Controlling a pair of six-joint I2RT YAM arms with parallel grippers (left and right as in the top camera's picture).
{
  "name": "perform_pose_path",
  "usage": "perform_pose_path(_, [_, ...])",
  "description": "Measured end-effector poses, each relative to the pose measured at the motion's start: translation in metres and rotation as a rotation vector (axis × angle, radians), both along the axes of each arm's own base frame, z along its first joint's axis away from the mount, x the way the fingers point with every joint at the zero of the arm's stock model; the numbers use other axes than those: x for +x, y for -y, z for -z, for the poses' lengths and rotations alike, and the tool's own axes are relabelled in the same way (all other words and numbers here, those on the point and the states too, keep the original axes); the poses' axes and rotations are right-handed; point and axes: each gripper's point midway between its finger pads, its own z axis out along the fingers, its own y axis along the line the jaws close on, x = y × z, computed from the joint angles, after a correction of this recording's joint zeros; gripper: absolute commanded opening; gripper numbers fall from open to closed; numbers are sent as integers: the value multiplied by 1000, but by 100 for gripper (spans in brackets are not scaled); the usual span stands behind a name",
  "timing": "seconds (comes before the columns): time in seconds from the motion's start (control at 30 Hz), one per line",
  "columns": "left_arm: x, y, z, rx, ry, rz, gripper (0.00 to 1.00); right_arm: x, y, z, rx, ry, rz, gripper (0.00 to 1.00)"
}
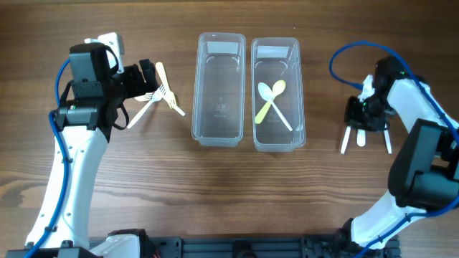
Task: Pack container
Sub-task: 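Return the right gripper and grasp another white spoon, then drop the white spoon into the right container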
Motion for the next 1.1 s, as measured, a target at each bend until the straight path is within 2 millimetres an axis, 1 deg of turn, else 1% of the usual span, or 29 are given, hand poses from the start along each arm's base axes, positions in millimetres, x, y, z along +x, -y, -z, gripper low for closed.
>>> perform_pose_path(0.03, [0, 0, 0, 0, 0, 0, 100, 7, -2, -11, 0, 34, -4, 7])
perform_pose_path(0.1, [0, 0, 0, 0, 0, 0, 100, 29, -13, -51, 2, 162, -34, 7])
perform_pose_path(0.17, [0, 0, 0, 0, 0, 0, 100, 42, -29, -82, 8, 261, -68, 7])
perform_pose_path(0.23, [0, 0, 0, 0, 0, 0, 100, 53, -58, -121, 27, 382, -128, 7])
perform_pose_path(0.27, [0, 0, 0, 0, 0, 0, 100, 57, -81, -141, 44, 446, -179, 7])
perform_pose_path(0.3, [0, 0, 0, 0, 0, 0, 100, 59, -106, -153, 64, 490, -235, 7])
perform_pose_path(0.37, [0, 0, 0, 0, 0, 0, 100, 59, -138, -158, 88, 517, -311, 8])
perform_pose_path(0.4, [0, 0, 0, 0, 0, 0, 100, 59, -161, -157, 104, 528, -364, 9])
perform_pose_path(0.43, [0, 0, 0, 0, 0, 0, 100, 60, -177, -157, 115, 539, -397, 9])
perform_pose_path(0.47, [0, 0, 0, 0, 1, 0, 100, 62, -190, -155, 123, 549, -415, 9])
perform_pose_path(0.5, [0, 0, 0, 0, 0, 0, 100, 64, -198, -152, 130, 551, -424, 9])
perform_pose_path(0.53, [0, 0, 0, 0, 0, 0, 100, 66, -202, -147, 132, 542, -424, 15])
perform_pose_path(0.57, [0, 0, 0, 0, 0, 0, 100, 67, -205, -137, 134, 521, -421, 23])
perform_pose_path(0.67, [0, 0, 0, 0, 0, 0, 100, 70, -205, -98, 132, 422, -390, 24])
perform_pose_path(0.7, [0, 0, 0, 0, 0, 0, 100, 70, -205, -88, 136, 395, -386, 24])
perform_pose_path(0.73, [0, 0, 0, 0, 0, 0, 100, 69, -206, -79, 142, 372, -383, 24])
perform_pose_path(0.8, [0, 0, 0, 0, 0, 0, 100, 69, -207, -76, 146, 361, -379, 25])
perform_pose_path(0.9, [0, 0, 0, 0, 0, 0, 100, 70, -204, -85, 135, 384, -369, 38])
perform_pose_path(0.97, [0, 0, 0, 0, 0, 0, 100, 75, -190, -105, 86, 443, -344, 44])
perform_pose_path(1.03, [0, 0, 0, 0, 0, 0, 100, 81, -164, -133, 16, 519, -301, 54])
perform_pose_path(1.07, [0, 0, 0, 0, 0, 0, 100, 83, -148, -146, -23, 554, -282, 56])
perform_pose_path(1.1, [0, 0, 0, 0, 0, 0, 100, 87, -127, -160, -68, 586, -258, 56])
